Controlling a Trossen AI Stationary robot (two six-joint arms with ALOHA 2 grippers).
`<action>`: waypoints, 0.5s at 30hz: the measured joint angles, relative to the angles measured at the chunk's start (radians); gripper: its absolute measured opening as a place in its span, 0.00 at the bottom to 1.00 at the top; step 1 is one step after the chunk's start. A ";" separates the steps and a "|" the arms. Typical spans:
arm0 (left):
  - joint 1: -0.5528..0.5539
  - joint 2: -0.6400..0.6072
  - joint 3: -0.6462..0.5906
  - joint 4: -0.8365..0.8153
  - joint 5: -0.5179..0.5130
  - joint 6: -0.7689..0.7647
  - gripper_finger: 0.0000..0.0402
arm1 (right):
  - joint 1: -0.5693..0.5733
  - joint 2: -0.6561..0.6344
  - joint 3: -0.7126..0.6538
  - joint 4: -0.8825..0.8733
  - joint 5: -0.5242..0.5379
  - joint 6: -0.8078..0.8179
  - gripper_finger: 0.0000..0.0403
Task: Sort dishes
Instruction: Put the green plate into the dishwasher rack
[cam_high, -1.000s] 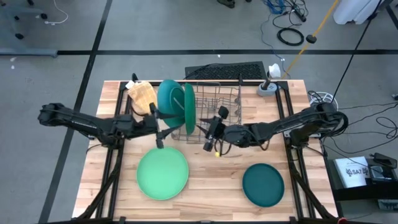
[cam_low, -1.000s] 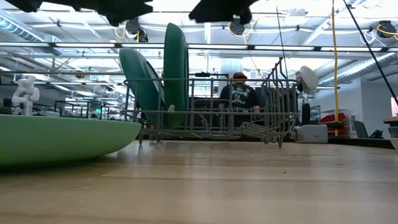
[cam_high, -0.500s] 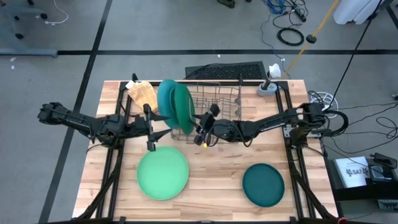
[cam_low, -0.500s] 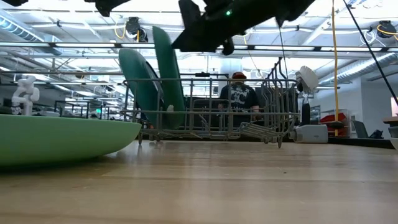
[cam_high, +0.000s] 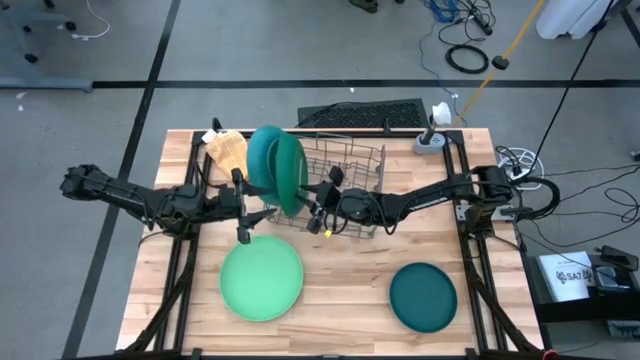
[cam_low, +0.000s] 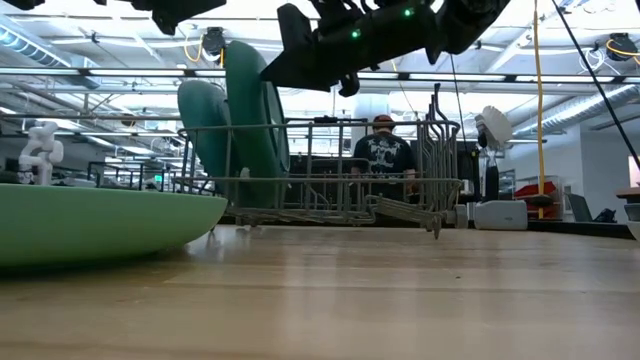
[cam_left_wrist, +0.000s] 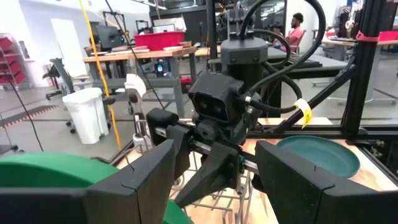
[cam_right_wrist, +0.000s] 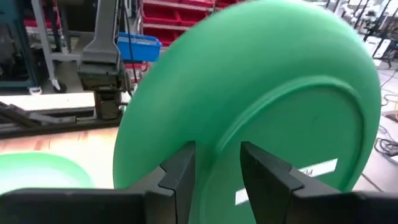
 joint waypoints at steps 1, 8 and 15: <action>0.000 0.000 0.000 0.000 0.000 -0.011 0.58 | 0.001 -0.001 0.000 0.004 0.007 0.000 0.29; 0.000 0.006 0.000 -0.059 -0.009 -0.037 0.58 | 0.018 -0.002 0.000 -0.001 0.013 -0.035 0.29; -0.003 0.008 0.000 -0.106 -0.030 -0.071 0.58 | 0.058 -0.002 0.000 -0.003 0.014 -0.083 0.29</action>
